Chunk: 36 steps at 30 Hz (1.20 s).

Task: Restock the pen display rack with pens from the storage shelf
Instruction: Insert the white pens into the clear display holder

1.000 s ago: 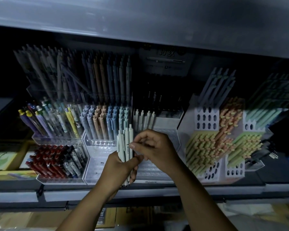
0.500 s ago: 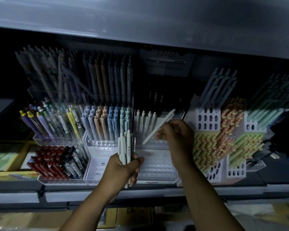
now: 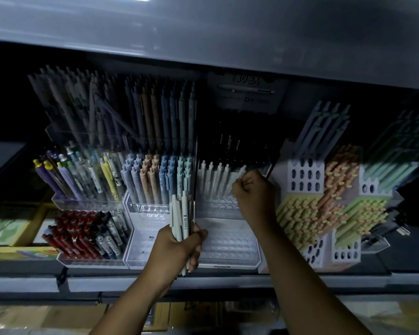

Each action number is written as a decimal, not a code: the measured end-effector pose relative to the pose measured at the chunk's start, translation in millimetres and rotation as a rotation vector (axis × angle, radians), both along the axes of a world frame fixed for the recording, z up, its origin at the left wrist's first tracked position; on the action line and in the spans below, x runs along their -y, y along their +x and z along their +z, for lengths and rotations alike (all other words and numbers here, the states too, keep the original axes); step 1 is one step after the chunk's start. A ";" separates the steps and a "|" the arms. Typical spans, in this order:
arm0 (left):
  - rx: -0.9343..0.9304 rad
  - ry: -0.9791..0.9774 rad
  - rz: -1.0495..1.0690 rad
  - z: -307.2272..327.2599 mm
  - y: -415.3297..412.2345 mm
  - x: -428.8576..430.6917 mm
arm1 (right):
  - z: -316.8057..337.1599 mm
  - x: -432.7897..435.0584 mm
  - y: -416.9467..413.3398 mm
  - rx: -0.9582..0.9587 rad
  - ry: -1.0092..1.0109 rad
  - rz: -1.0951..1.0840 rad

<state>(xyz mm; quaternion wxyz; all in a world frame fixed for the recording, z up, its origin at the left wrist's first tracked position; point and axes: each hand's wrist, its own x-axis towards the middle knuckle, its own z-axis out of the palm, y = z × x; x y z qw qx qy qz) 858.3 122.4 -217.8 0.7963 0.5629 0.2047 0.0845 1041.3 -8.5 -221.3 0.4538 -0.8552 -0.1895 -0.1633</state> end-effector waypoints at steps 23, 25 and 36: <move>-0.016 0.050 -0.021 -2.5 1.6 3.6 | 1.6 3.1 -24.1 -0.336 0.149 0.095; -0.010 0.063 -0.018 -2.9 2.4 3.5 | 7.2 3.8 -41.2 -0.397 0.178 0.173; 0.027 0.126 -0.112 5.7 1.7 9.1 | 25.9 -0.8 -76.3 -0.575 0.170 0.516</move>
